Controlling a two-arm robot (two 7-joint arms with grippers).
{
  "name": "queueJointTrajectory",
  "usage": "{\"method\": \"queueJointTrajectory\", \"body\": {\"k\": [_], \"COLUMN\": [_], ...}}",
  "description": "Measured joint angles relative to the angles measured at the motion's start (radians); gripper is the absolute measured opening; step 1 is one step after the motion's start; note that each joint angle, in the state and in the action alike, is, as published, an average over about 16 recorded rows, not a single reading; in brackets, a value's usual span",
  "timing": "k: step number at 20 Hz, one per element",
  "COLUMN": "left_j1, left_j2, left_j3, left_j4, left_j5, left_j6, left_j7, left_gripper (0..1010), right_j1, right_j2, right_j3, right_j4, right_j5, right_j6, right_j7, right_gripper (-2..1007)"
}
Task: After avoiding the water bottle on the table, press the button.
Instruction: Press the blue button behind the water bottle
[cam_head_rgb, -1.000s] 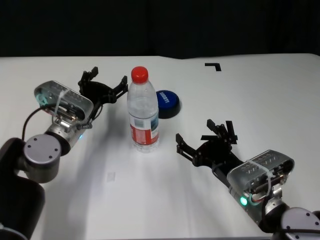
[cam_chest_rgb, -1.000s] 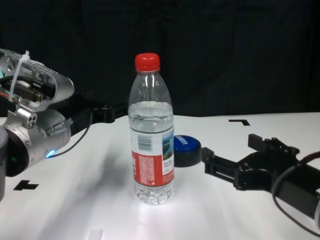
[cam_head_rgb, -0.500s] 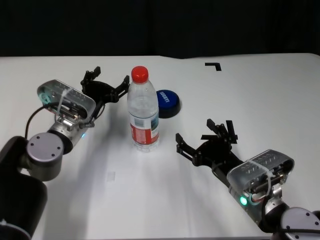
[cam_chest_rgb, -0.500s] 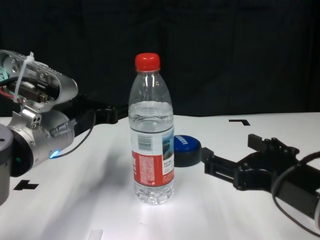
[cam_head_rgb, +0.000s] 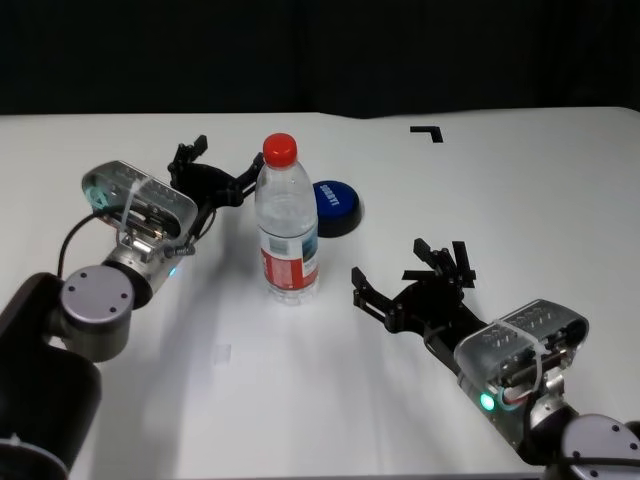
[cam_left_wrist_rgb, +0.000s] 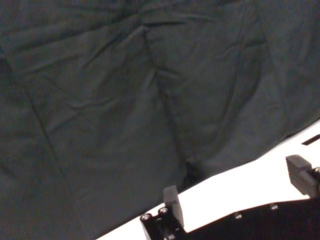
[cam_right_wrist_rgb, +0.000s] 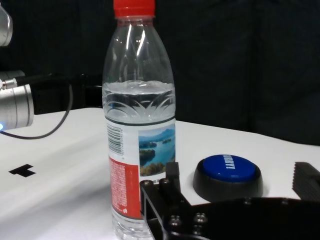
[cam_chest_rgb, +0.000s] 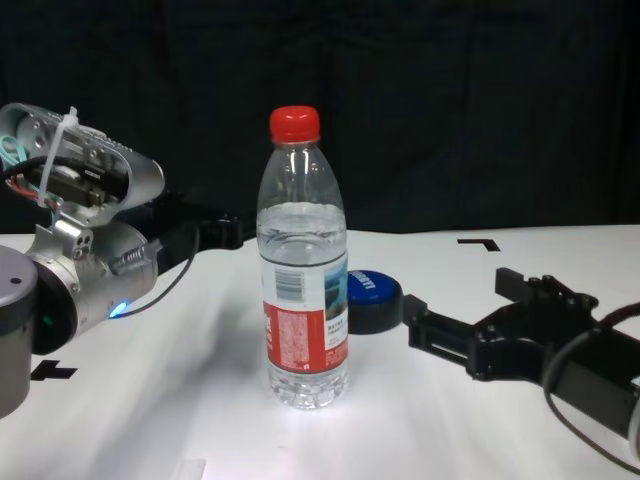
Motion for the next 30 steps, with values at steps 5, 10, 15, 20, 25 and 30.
{"method": "queueJointTrajectory", "body": {"k": [5, 10, 15, 20, 25, 30], "left_j1": [-0.008, -0.017, -0.025, -0.030, -0.034, -0.038], "left_j2": [-0.004, -0.008, -0.013, -0.015, -0.014, -0.010], "left_j3": [0.003, 0.005, 0.006, 0.005, 0.004, 0.002], "left_j4": [0.016, 0.036, 0.055, 0.068, 0.075, 0.078], "left_j5": [-0.002, -0.004, -0.007, -0.009, -0.010, -0.009], "left_j6": [-0.003, -0.006, -0.007, -0.009, -0.011, -0.015], "left_j7": [-0.002, -0.003, -0.003, -0.002, -0.002, -0.002], "left_gripper": [1003, 1003, 1003, 1003, 1003, 1003], "right_j1": [0.000, 0.000, 0.000, 0.000, 0.000, 0.000], "right_j2": [0.000, 0.000, 0.000, 0.000, 0.000, 0.000], "right_j3": [0.000, 0.000, 0.000, 0.000, 0.000, 0.000], "right_j4": [0.000, 0.000, 0.000, 0.000, 0.000, 0.000], "right_j5": [0.000, 0.000, 0.000, 0.000, 0.000, 0.000], "right_j6": [0.000, 0.000, 0.000, 0.000, 0.000, 0.000], "right_j7": [0.000, 0.000, 0.000, 0.000, 0.000, 0.000], "right_gripper": [1003, 1003, 1003, 1003, 1003, 1003]}}
